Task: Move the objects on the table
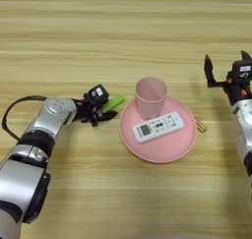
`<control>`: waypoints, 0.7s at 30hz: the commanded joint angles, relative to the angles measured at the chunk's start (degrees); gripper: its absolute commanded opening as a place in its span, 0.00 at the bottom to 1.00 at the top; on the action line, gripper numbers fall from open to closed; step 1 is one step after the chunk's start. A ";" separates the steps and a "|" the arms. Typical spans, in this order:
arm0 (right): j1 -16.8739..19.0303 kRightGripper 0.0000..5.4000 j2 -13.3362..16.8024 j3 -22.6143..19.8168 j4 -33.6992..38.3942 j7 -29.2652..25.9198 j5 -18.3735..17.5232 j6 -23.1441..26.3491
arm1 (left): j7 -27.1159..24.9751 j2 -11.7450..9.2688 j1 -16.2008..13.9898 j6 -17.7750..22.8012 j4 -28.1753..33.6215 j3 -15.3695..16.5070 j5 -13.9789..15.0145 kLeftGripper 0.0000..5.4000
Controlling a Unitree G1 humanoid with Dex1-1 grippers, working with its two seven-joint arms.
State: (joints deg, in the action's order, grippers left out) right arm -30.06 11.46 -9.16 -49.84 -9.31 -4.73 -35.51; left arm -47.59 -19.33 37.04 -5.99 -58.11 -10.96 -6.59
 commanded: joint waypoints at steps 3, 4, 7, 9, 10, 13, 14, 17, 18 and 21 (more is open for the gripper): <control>-0.01 1.00 -0.01 0.13 0.35 0.01 0.19 0.47 | 0.51 -0.43 -0.20 -0.57 -0.65 -0.54 -1.13 0.38; -0.03 1.00 0.00 0.13 0.31 0.02 0.20 0.46 | 0.61 -0.43 -0.19 -0.63 -0.63 -0.55 -1.16 0.37; -0.11 1.00 0.03 0.13 0.13 0.01 0.22 0.43 | 0.90 -0.42 -0.13 -0.90 -0.66 -0.60 -1.28 0.31; -0.14 1.00 0.03 0.13 0.03 0.01 0.23 0.40 | 1.00 -0.40 -0.11 -1.06 -0.70 -0.64 -1.23 0.27; -0.14 1.00 0.03 0.12 0.02 0.02 0.22 0.40 | 1.03 -0.41 -0.12 -1.14 -0.68 -0.68 -1.21 0.25; -0.14 1.00 0.05 0.12 0.01 0.02 0.22 0.40 | 1.17 -0.42 -0.11 -1.33 -0.66 -0.75 -1.18 0.25; -0.14 1.00 0.05 0.12 0.00 0.01 0.22 0.40 | 1.20 -0.42 -0.11 -1.38 -0.65 -0.76 -1.16 0.25; -0.16 1.00 0.09 0.10 -0.08 -0.03 0.21 0.37 | 1.36 -0.40 -0.10 -1.47 -0.50 -0.73 -1.06 0.25; -0.17 1.00 0.10 0.09 -0.12 -0.03 0.21 0.35 | 1.40 -0.38 -0.10 -1.53 -0.44 -0.70 -1.01 0.25; -0.19 1.00 0.11 0.09 -0.19 -0.02 0.23 0.34 | 1.53 -0.43 -0.08 -1.72 0.12 -0.37 -0.64 0.25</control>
State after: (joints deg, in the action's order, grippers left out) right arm -30.06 11.47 -9.14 -49.85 -9.29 -4.70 -35.51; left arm -46.29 -19.33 37.03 -7.20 -58.33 -11.45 -6.72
